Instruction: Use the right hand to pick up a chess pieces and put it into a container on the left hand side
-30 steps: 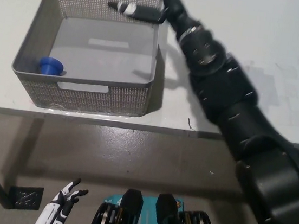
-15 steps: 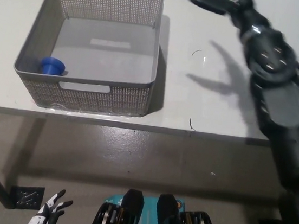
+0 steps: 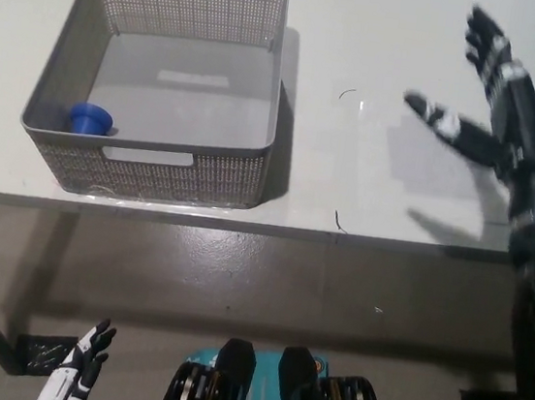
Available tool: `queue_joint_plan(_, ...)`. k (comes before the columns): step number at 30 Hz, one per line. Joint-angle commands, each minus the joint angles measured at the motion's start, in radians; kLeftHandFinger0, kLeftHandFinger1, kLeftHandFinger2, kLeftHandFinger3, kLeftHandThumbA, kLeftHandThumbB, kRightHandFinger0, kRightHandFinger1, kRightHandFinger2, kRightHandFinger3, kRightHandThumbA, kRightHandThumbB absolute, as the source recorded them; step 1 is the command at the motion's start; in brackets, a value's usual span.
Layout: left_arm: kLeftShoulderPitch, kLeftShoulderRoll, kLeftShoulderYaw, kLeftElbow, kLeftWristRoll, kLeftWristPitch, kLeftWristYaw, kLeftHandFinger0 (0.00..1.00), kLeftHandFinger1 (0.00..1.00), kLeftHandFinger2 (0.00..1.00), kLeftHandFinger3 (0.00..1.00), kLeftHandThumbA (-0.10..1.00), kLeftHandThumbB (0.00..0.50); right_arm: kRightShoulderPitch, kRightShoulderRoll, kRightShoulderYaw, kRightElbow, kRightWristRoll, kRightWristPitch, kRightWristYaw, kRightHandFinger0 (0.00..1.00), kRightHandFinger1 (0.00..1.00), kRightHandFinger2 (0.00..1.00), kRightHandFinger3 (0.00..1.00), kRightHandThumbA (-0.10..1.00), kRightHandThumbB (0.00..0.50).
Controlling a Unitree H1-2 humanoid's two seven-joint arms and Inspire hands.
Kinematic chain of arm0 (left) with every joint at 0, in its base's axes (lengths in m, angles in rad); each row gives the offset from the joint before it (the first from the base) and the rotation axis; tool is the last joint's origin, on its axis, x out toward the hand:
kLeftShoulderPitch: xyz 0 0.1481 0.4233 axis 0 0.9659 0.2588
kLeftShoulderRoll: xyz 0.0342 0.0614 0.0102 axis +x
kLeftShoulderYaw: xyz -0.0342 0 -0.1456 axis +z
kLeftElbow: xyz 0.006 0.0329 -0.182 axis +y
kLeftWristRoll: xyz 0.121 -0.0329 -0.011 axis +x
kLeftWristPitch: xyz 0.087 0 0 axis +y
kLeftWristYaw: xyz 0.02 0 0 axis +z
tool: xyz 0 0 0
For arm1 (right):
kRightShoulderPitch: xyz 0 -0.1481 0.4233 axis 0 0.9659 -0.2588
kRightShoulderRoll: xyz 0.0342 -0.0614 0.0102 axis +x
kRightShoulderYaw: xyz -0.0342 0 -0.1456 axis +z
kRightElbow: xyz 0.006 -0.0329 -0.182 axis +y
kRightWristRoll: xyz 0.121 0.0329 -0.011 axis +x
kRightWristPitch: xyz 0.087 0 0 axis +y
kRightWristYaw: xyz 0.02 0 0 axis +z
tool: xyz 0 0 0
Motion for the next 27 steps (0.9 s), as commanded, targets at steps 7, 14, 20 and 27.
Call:
queue_joint_plan(7, -0.051, 0.009, 0.025, -0.026, -0.051, -0.014, 0.005, 1.00, 1.00, 1.00, 1.00, 1.00, 0.259, 0.302, 0.108, -0.029, -0.174, 0.130, -0.108, -0.001, 1.00, 1.00, 1.00, 1.00, 1.00, 0.319)
queue_joint_plan(14, -0.066, 0.007, 0.028, -0.024, -0.073, -0.017, -0.003, 1.00, 1.00, 1.00, 1.00, 1.00, 0.259, 0.395, 0.171, 0.002, -0.023, 0.138, -0.225, 0.025, 1.00, 1.00, 1.00, 1.00, 1.00, 0.313)
queue_joint_plan(20, -0.095, 0.003, 0.025, -0.012, -0.069, -0.016, 0.000, 1.00, 1.00, 1.00, 1.00, 1.00, 0.238, 0.474, 0.174, 0.002, 0.010, 0.095, -0.260, -0.002, 1.00, 1.00, 1.00, 1.00, 1.00, 0.289)
queue_joint_plan(27, -0.131, 0.010, 0.033, -0.015, -0.075, 0.006, -0.004, 1.00, 1.00, 1.00, 1.00, 1.00, 0.232, 0.541, 0.168, 0.031, 0.046, 0.107, -0.271, 0.029, 1.00, 1.00, 1.00, 1.00, 1.00, 0.283)
